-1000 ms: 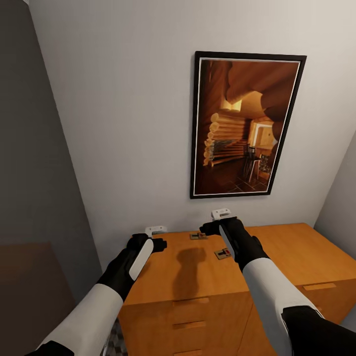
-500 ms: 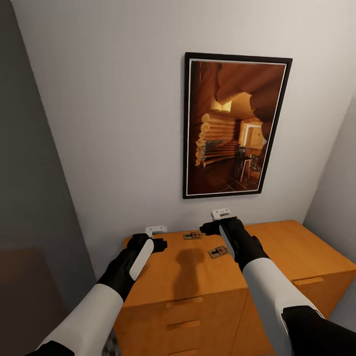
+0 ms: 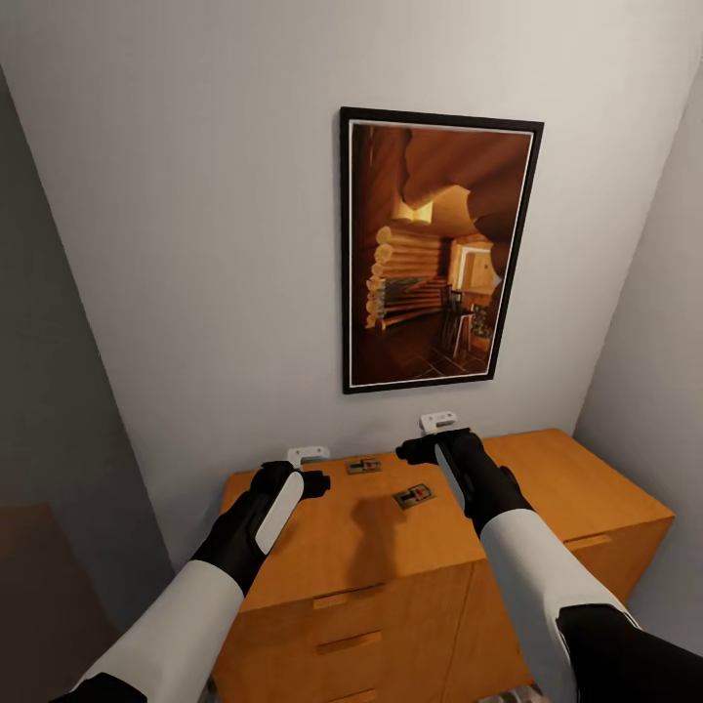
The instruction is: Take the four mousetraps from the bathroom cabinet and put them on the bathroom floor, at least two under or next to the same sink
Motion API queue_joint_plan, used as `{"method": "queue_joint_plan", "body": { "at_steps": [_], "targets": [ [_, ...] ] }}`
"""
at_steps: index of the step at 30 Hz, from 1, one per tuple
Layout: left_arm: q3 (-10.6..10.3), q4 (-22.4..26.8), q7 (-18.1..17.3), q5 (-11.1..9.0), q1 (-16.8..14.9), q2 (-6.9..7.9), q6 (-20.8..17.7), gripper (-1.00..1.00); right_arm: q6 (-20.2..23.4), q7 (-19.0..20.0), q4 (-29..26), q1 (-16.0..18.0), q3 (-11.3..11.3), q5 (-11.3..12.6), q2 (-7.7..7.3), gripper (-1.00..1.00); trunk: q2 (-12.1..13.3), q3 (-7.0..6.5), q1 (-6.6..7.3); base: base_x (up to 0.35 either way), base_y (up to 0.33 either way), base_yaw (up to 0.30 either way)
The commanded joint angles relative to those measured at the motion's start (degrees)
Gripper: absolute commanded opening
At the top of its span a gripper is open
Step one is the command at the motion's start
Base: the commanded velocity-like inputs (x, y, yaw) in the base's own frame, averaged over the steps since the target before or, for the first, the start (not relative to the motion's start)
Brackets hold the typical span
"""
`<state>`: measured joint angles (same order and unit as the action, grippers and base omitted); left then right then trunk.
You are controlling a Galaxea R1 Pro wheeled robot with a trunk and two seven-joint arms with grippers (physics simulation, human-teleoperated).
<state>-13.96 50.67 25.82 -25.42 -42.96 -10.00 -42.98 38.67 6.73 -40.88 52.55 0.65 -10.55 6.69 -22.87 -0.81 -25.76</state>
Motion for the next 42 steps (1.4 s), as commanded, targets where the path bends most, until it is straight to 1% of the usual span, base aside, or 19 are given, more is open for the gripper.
{"method": "queue_joint_plan", "body": {
  "at_steps": [1,3,8,14,19,27,42],
  "targets": [
    [-0.1,0.0,0.6,-0.6,0.0,0.0,-0.1,1.0,0.3,0.5,-0.1,0.0,-0.3,-0.6,0.0,1.0,0.0,0.03,-0.02,0.0,0.0,-0.011],
    [-0.1,0.0,0.6,-0.6,0.0,0.0,-0.1,1.0,0.3,0.5,-0.1,0.0,-1.0,-0.6,-0.01,1.0,0.0,0.03,-0.02,0.0,0.0,-0.007],
    [0.0,0.0,0.6,-0.6,0.0,0.17,-0.1,1.0,0.3,0.5,-0.1,0.0,-1.6,-0.6,-0.01,1.0,0.0,-0.04,-0.02,0.0,0.0,-0.041],
    [0.0,0.0,0.6,-0.6,0.0,0.33,-0.1,1.0,0.4,0.6,-0.1,0.0,-1.8,-0.5,-0.01,1.0,0.0,-0.37,-0.02,0.0,0.013,-0.167],
    [0.0,0.0,0.6,-0.6,0.0,0.29,-0.2,1.0,0.4,0.6,-0.1,0.0,-1.8,-0.5,-0.01,1.0,0.0,-0.59,-0.02,0.057,0.162,-0.14],
    [0.0,0.0,0.6,-0.6,0.0,0.24,-0.2,1.0,0.4,0.6,-0.1,0.0,-1.8,-0.5,-0.01,1.0,0.0,-0.65,-0.02,0.157,0.199,-0.021],
    [0.0,0.0,0.6,-0.6,0.0,0.24,-0.2,1.0,0.6,0.6,-0.1,0.0,-1.8,-0.5,0.0,1.0,0.0,-0.65,-0.02,0.014,0.017,-0.001]
  ]
}}
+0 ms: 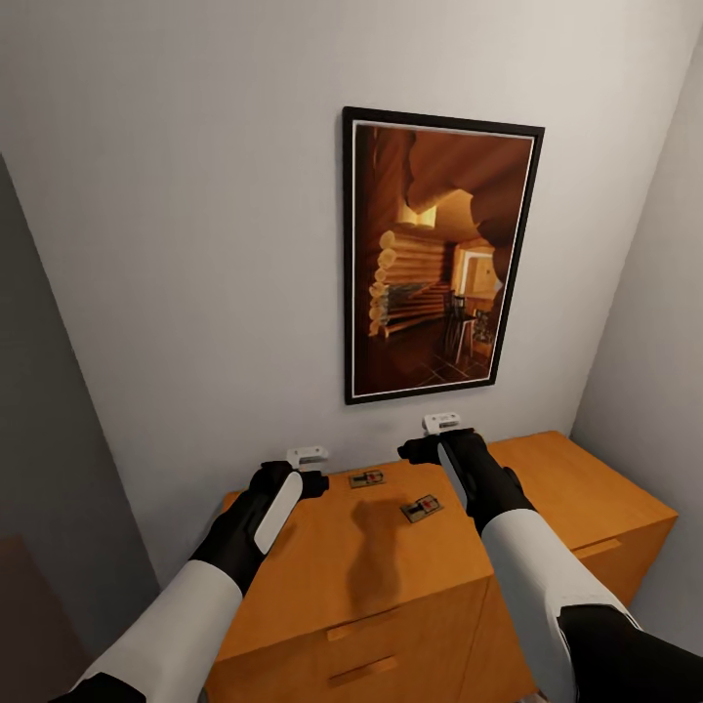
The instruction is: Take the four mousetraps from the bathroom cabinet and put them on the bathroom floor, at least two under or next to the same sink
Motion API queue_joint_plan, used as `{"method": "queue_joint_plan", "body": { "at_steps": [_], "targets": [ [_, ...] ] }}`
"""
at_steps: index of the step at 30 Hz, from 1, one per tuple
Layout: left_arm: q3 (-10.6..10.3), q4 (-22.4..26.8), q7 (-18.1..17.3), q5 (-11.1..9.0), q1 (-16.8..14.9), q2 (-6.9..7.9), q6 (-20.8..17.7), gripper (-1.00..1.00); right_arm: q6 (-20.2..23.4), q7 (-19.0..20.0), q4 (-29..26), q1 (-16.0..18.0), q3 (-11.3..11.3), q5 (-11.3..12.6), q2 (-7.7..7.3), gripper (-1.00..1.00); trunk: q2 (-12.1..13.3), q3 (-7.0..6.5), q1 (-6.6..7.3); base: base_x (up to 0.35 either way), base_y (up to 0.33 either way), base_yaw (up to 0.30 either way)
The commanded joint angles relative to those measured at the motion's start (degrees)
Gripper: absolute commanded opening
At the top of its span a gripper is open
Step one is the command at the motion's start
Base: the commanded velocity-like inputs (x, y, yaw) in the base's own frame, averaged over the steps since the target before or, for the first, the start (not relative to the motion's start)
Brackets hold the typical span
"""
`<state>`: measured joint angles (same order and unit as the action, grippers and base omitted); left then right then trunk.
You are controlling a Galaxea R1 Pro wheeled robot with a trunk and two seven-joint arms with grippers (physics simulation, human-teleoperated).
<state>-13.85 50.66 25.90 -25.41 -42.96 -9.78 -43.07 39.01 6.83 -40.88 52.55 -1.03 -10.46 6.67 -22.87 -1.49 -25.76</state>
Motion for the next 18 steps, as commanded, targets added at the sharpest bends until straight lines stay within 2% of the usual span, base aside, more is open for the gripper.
{"method": "queue_joint_plan", "body": {
  "at_steps": [1,18],
  "targets": [
    [-0.1,0.0,0.6,-0.6,0.0,0.02,-0.1,1.0,0.3,0.5,-0.1,0.0,-0.1,-0.6,0.02,1.0,0.0,0.03,-0.02,0.0,0.0,0.0],
    [-0.1,0.0,0.6,-0.6,0.0,0.02,-0.1,1.0,0.0,0.4,-0.1,0.0,-0.1,-0.7,0.03,1.0,0.0,0.03,-0.02,0.0,0.0,0.0]
  ]
}}
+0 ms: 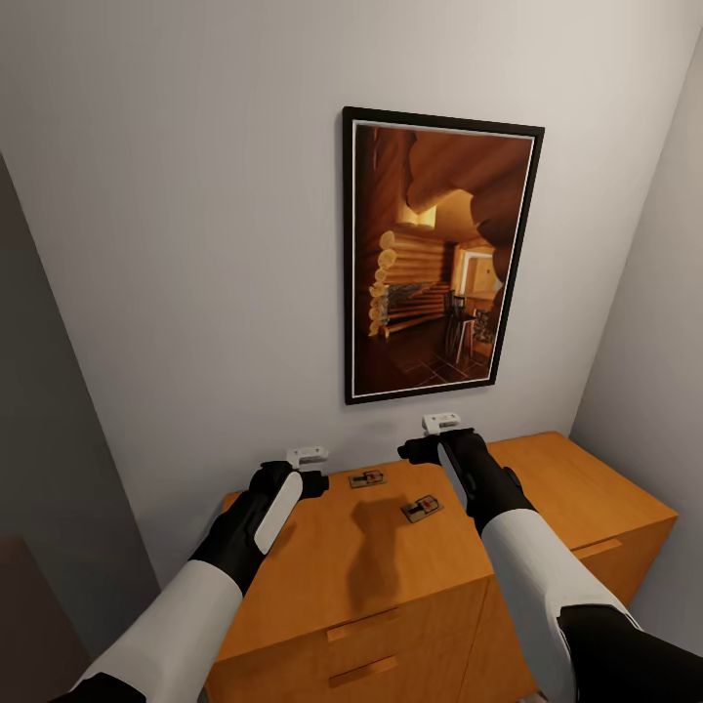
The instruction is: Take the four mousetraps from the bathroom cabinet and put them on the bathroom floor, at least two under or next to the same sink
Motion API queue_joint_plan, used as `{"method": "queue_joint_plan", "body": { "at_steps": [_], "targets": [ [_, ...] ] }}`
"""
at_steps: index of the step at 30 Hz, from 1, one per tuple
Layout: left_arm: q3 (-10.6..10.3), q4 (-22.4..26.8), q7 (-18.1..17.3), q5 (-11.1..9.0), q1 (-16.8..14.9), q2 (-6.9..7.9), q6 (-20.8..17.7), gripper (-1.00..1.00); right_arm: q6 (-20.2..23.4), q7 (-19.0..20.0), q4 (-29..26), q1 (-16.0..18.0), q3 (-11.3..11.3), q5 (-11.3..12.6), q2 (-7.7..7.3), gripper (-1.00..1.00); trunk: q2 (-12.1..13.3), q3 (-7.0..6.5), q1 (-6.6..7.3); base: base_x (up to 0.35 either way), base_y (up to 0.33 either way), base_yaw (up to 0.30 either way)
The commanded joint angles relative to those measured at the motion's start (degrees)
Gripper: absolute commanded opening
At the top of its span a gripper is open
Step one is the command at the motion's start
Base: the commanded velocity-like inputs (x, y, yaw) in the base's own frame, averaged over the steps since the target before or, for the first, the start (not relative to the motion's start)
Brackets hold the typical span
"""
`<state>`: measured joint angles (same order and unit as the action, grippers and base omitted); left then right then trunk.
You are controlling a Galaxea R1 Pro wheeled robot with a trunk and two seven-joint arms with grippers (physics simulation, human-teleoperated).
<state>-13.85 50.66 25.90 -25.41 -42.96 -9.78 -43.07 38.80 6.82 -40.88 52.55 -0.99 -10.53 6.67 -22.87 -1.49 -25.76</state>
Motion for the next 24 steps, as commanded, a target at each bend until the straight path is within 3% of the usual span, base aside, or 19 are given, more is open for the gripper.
{"method": "queue_joint_plan", "body": {
  "at_steps": [1,8,16,24],
  "targets": [
    [-0.1,0.0,0.6,-0.6,0.0,0.03,-0.1,1.0,0.2,0.4,-0.1,0.0,-0.1,-0.6,0.04,1.0,0.0,0.03,-0.02,0.0,0.0,0.0],
    [-0.1,0.0,0.6,-0.6,0.0,0.03,-0.1,1.0,0.1,0.4,-0.1,0.0,-0.1,-0.6,0.03,1.0,0.0,0.03,-0.02,0.0,0.0,0.0],
    [0.0,0.5,0.6,-0.7,0.0,-0.21,0.9,1.0,0.1,0.3,2.5,0.0,0.2,-0.6,0.98,1.0,0.0,0.03,-0.02,0.0,0.0,0.0],
    [-0.4,0.5,0.5,-0.7,0.0,-0.21,3.3,1.0,-0.3,0.9,3.2,0.0,0.1,-0.5,1.24,1.0,0.0,0.03,-0.02,0.0,0.0,0.0]
  ]
}}
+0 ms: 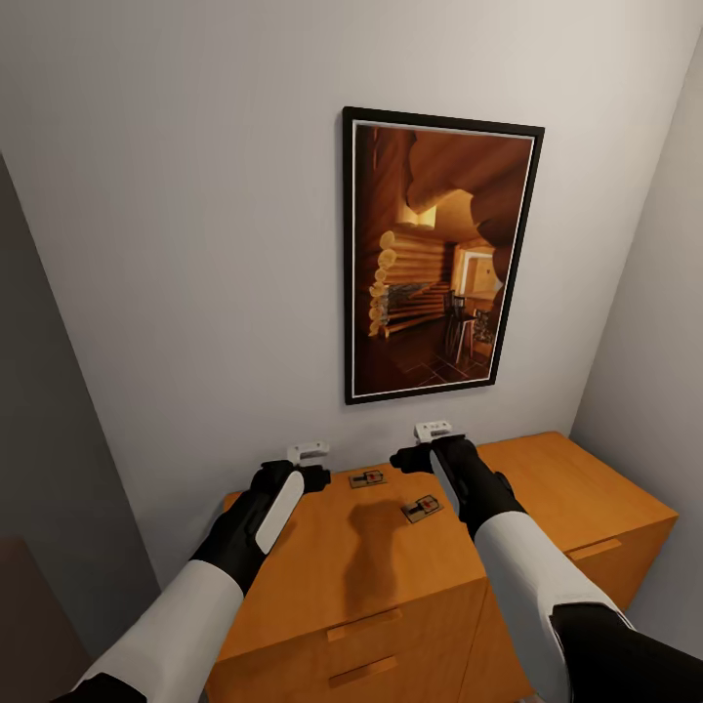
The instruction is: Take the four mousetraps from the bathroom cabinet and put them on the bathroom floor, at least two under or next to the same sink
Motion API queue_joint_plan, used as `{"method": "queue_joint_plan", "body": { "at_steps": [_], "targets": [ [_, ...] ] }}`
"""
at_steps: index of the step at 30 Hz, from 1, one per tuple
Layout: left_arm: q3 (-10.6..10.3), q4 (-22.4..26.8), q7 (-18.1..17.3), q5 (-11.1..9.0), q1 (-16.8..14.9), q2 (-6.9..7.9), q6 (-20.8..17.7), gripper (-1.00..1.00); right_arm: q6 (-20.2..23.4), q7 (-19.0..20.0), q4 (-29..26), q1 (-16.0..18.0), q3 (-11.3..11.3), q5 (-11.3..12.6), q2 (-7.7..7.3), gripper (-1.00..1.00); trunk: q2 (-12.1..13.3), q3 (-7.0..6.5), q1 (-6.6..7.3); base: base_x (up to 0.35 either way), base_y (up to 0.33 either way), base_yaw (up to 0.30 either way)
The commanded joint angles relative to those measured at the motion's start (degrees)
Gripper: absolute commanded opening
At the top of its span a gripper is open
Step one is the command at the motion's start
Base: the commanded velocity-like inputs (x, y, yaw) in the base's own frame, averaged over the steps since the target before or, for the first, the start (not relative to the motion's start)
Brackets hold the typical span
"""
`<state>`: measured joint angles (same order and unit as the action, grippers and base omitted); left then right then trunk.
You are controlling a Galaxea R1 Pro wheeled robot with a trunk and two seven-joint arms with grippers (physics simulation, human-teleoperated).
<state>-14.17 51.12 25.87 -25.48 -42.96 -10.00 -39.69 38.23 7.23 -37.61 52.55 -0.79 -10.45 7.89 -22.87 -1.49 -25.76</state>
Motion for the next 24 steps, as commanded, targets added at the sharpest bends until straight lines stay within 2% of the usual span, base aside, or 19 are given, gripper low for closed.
{"method": "queue_joint_plan", "body": {
  "at_steps": [1,11,24],
  "targets": [
    [-0.1,0.0,0.5,-0.6,0.0,0.02,0.3,1.0,0.2,0.5,-0.1,0.0,-0.1,-0.6,0.02,1.0,0.0,0.03,-0.02,0.0,0.0,0.0],
    [-0.1,0.0,0.4,-0.6,0.0,0.38,3.3,1.0,0.1,0.6,0.1,0.0,-0.1,-0.5,0.09,1.0,0.0,0.03,-0.02,0.0,0.0,0.0],
    [-0.2,-0.1,0.4,-0.6,0.0,0.4,3.4,1.0,0.1,0.5,0.1,0.0,-0.1,-0.7,0.1,1.0,0.0,0.03,-0.02,0.0,0.0,0.0]
  ]
}}
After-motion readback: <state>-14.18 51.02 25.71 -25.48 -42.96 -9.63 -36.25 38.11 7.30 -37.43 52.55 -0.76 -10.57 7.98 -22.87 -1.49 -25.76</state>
